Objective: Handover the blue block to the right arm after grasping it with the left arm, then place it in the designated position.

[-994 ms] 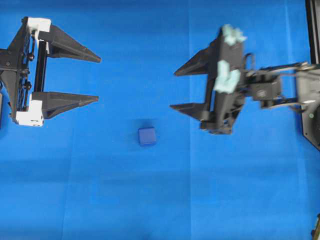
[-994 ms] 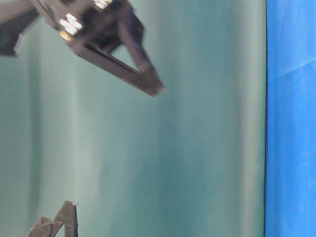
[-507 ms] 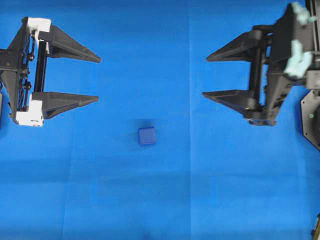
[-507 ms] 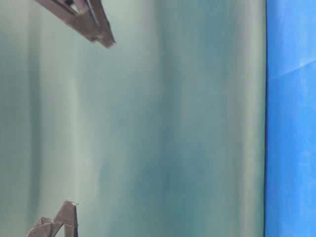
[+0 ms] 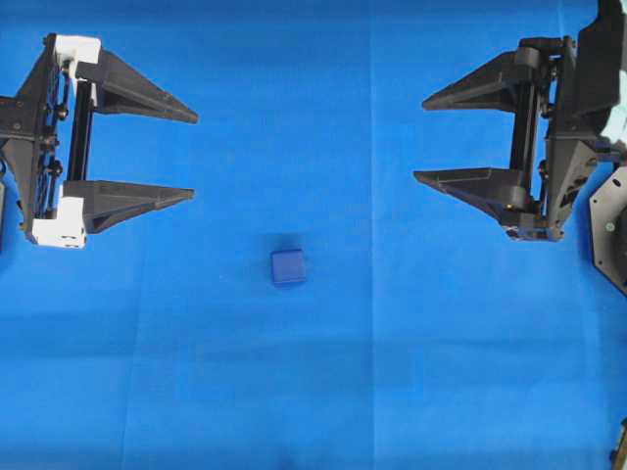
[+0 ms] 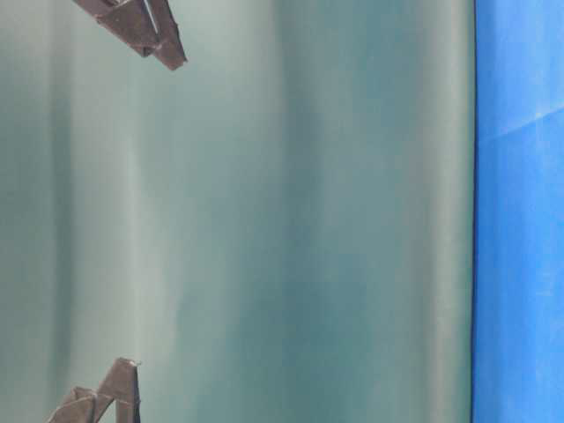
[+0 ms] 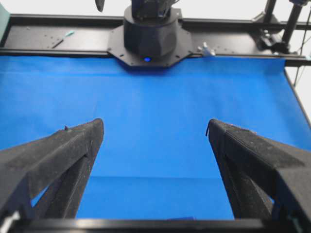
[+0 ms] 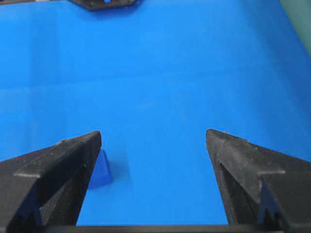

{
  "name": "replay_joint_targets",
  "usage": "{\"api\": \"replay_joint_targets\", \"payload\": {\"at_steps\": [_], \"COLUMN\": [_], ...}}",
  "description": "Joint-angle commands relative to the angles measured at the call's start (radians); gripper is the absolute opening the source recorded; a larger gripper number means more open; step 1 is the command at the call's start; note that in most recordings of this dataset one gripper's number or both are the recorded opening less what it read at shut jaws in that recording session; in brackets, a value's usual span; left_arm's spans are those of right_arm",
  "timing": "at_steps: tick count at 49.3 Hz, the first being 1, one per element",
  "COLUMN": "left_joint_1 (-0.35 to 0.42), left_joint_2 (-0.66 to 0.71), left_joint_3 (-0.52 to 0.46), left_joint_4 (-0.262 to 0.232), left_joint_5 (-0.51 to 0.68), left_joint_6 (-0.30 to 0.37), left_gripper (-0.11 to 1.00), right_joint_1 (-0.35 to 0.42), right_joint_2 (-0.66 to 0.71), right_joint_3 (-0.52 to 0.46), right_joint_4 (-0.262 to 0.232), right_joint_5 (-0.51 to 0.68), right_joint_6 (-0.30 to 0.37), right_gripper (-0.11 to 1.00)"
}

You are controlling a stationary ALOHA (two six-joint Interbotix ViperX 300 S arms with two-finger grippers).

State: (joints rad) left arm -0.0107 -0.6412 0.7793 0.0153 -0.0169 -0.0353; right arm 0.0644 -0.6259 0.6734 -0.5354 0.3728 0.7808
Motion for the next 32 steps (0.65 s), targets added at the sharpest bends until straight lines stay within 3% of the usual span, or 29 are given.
{"api": "replay_joint_targets", "payload": {"at_steps": [1, 32], "left_joint_1": [0.003, 0.003], "left_joint_2": [-0.008, -0.008], "left_joint_3": [-0.017, -0.017], "left_joint_4": [0.000, 0.002], "left_joint_5": [-0.008, -0.011], "left_joint_6": [0.003, 0.002], "left_gripper": [0.93, 0.93], "right_joint_1": [0.002, 0.002], "right_joint_2": [-0.003, -0.020], "right_joint_3": [-0.012, -0.008], "right_joint_4": [-0.011, -0.084], "right_joint_5": [-0.012, -0.152], "right_joint_6": [-0.002, -0.002], "right_gripper": [0.84, 0.84]}}
